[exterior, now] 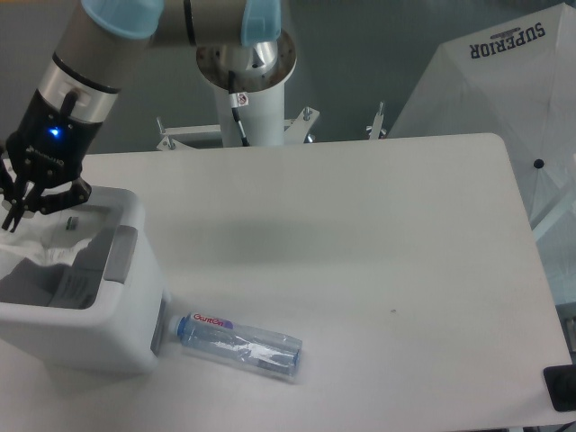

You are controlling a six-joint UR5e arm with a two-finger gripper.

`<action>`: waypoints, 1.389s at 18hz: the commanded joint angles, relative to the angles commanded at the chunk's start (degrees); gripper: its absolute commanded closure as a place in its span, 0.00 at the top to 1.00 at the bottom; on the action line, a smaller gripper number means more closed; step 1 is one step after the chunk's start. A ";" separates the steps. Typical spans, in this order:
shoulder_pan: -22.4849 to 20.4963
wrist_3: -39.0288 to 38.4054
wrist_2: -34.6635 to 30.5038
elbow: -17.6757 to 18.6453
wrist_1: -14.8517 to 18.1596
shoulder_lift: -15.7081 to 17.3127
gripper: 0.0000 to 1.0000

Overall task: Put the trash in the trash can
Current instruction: 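Open the gripper to release the wrapper and rise out of the bin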

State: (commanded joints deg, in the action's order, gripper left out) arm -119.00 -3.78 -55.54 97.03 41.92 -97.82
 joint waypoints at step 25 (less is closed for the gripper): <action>-20.46 -4.91 -4.66 -0.53 0.35 6.32 1.00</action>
State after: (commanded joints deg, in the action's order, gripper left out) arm -139.46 -8.69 -60.20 96.50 42.28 -91.49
